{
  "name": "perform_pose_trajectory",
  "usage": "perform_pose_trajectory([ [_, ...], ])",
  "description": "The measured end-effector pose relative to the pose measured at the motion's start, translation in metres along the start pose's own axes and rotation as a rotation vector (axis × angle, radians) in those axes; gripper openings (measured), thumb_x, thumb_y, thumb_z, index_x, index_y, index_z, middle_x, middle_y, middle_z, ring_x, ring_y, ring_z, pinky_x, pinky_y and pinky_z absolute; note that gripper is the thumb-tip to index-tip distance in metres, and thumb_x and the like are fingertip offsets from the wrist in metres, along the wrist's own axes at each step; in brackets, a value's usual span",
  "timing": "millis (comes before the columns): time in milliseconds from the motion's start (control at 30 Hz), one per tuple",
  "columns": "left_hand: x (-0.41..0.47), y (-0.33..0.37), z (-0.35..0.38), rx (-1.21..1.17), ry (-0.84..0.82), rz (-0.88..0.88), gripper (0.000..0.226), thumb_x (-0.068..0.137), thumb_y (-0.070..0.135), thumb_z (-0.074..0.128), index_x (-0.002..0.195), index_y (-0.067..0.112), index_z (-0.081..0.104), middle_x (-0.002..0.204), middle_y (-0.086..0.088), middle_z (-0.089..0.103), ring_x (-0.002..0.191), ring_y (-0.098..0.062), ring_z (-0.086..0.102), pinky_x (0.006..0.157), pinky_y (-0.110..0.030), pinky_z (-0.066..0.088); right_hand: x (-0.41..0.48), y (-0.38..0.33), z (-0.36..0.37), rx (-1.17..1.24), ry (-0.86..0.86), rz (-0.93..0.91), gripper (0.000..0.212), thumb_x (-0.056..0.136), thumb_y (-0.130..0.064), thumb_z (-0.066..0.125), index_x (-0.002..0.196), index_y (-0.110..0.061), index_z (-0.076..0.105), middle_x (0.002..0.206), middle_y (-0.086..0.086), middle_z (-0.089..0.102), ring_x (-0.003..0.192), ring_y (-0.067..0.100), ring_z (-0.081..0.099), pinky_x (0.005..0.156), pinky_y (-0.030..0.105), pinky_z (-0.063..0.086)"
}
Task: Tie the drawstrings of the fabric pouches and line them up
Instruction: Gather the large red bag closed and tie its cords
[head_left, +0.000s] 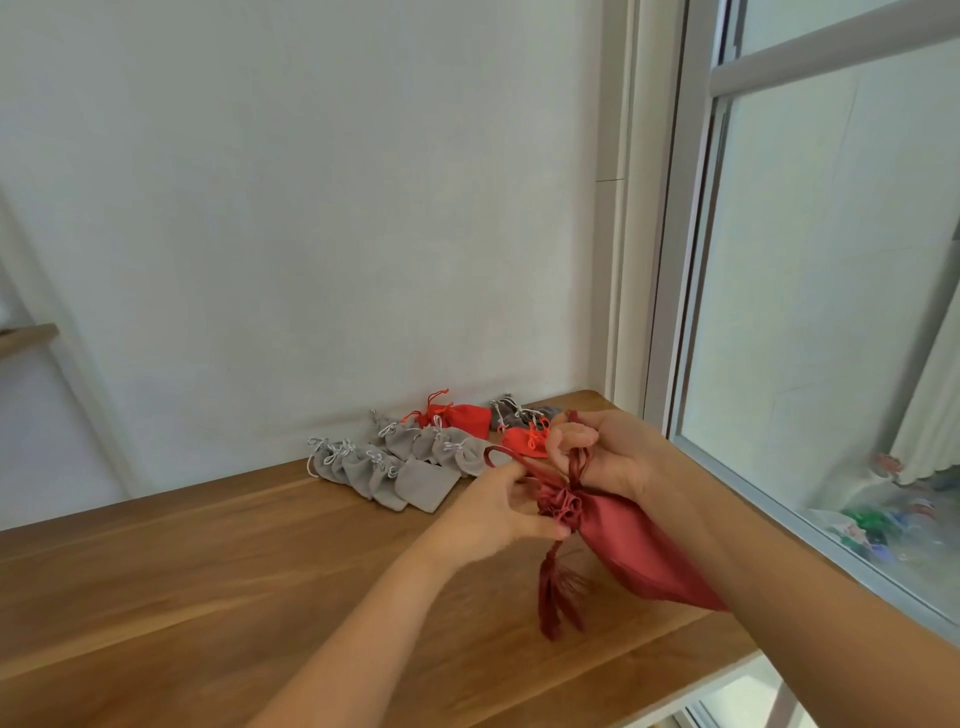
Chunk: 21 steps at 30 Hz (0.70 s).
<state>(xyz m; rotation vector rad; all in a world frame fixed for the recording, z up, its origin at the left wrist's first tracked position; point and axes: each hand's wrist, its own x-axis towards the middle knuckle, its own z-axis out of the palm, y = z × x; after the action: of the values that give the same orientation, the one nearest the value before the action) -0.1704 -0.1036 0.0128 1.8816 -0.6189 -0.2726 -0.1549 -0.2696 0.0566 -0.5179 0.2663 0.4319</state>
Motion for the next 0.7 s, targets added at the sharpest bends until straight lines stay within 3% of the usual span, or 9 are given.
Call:
perform_pose_trajectory([
  [100,0.002,0.0,0.0,-0.024,0.072,-0.036,0.03,0.071,0.017,0.083,0.096,0.024,0.069,0.093,-0.007,0.073,0.084,-0.018,0.069,0.09,-0.038,0.054,0.001,-0.008,0.0,-0.095,0.108,-0.078,0.035,0.101,-0.009,0.026,0.069,-0.009,0.04,0.042,0.0,0.025,0.028,0.013,0.025,0.044,0.022,0.044],
  [167,0.003,0.004,-0.004,-0.049,0.096,-0.066,0.017,0.076,0.016,0.08,0.087,0.01,0.069,0.078,-0.012,0.071,0.064,-0.016,0.065,0.079,-0.034,0.055,0.001,-0.016,-0.005,-0.227,0.189,-0.156,0.03,0.097,-0.006,0.025,0.071,-0.009,0.041,0.045,0.004,0.036,0.039,0.015,0.035,0.056,0.029,0.045],
  [233,0.004,0.013,-0.007,-0.047,0.136,-0.103,0.018,0.08,0.013,0.076,0.072,0.006,0.061,0.06,-0.006,0.064,0.052,-0.013,0.06,0.067,-0.027,0.055,0.0,-0.02,-0.009,-0.449,0.266,-0.192,0.022,0.092,0.0,0.03,0.076,-0.008,0.043,0.069,0.015,0.054,0.065,0.024,0.052,0.072,0.039,0.049],
  [333,0.006,0.021,-0.012,-0.112,0.177,-0.169,0.037,0.086,0.013,0.07,0.056,0.01,0.049,0.047,0.001,0.051,0.042,-0.01,0.051,0.055,-0.022,0.053,-0.004,-0.019,-0.01,-0.991,0.498,-0.258,0.013,0.094,-0.001,0.04,0.089,-0.004,0.051,0.107,0.02,0.052,0.101,0.033,0.052,0.099,0.049,0.045],
  [400,0.006,0.024,-0.015,-0.118,0.185,-0.207,0.042,0.09,0.015,0.065,0.053,0.01,0.047,0.046,-0.001,0.049,0.04,-0.009,0.047,0.053,-0.021,0.053,-0.007,-0.016,-0.013,-1.312,0.579,-0.411,0.023,0.098,-0.013,0.047,0.112,0.001,0.057,0.121,0.024,0.054,0.111,0.037,0.053,0.1,0.046,0.042],
  [500,0.005,0.021,-0.017,-0.066,0.216,-0.224,0.041,0.094,0.016,0.06,0.056,0.013,0.044,0.047,0.001,0.042,0.038,-0.006,0.038,0.041,-0.016,0.037,-0.017,-0.01,-0.02,-1.458,0.324,-0.615,0.047,0.089,-0.041,0.063,0.126,-0.013,0.057,0.125,0.004,0.062,0.106,0.017,0.061,0.09,0.03,0.049],
  [567,0.007,0.015,-0.02,-0.032,0.224,-0.186,0.038,0.094,0.017,0.059,0.059,0.015,0.043,0.047,0.005,0.034,0.038,-0.005,0.027,0.041,-0.016,0.022,-0.024,-0.005,-0.021,-1.574,0.036,-0.482,0.043,0.079,-0.047,0.069,0.116,-0.026,0.065,0.112,-0.01,0.068,0.098,0.002,0.064,0.083,0.017,0.049],
  [633,0.008,0.014,-0.022,0.001,0.205,-0.155,0.03,0.094,0.02,0.06,0.066,0.012,0.051,0.046,0.009,0.035,0.037,-0.002,0.026,0.04,-0.016,0.021,-0.023,0.0,-0.025,-1.67,-0.105,-0.366,0.037,0.075,-0.04,0.076,0.11,-0.032,0.068,0.107,-0.014,0.07,0.098,0.001,0.064,0.085,0.017,0.05],
  [700,0.009,0.015,-0.022,-0.008,0.167,-0.128,0.022,0.092,0.022,0.063,0.074,0.01,0.06,0.045,0.015,0.042,0.038,0.001,0.033,0.039,-0.011,0.025,-0.017,0.005,-0.031,-1.693,-0.122,-0.41,0.032,0.075,-0.033,0.08,0.106,-0.029,0.072,0.102,-0.008,0.073,0.097,0.012,0.066,0.091,0.027,0.052],
])
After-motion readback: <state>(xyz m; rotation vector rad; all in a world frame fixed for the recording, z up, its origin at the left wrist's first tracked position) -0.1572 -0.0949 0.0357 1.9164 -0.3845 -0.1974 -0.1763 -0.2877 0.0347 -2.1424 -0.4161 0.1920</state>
